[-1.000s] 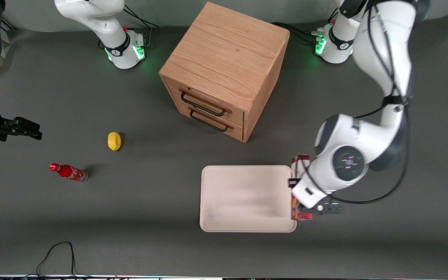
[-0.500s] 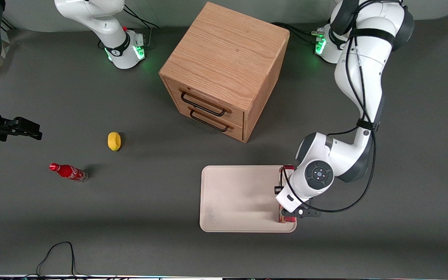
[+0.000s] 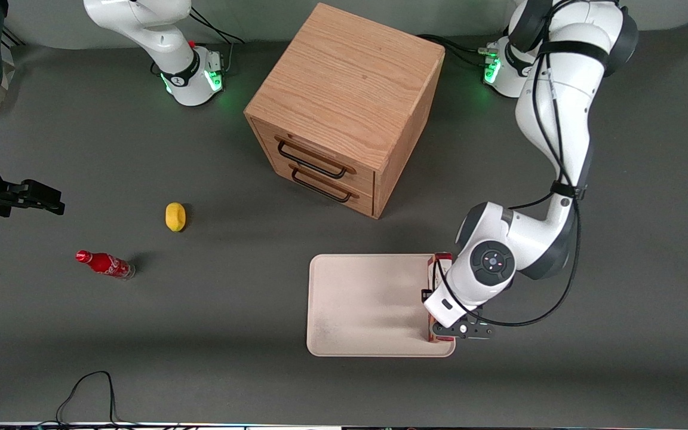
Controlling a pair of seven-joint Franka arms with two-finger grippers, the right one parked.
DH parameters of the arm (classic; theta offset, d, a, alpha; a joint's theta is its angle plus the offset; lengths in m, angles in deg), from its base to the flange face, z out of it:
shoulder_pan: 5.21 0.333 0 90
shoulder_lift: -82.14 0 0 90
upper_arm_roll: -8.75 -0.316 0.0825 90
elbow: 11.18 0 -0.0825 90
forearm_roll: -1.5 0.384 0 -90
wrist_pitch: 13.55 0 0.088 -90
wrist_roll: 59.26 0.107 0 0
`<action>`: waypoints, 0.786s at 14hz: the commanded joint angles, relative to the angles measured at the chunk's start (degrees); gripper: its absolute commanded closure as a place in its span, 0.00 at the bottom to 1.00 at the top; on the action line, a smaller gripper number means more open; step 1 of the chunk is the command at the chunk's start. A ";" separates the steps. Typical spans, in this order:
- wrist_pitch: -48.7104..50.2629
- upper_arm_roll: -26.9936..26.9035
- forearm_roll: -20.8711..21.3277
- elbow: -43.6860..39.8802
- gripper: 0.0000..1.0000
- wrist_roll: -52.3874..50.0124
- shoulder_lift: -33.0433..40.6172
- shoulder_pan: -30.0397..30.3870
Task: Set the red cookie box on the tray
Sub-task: 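Carry the box over the white tray and lower it onto the tray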
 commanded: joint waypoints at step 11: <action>22.89 -0.54 -7.22 24.79 0.00 11.60 41.38 16.50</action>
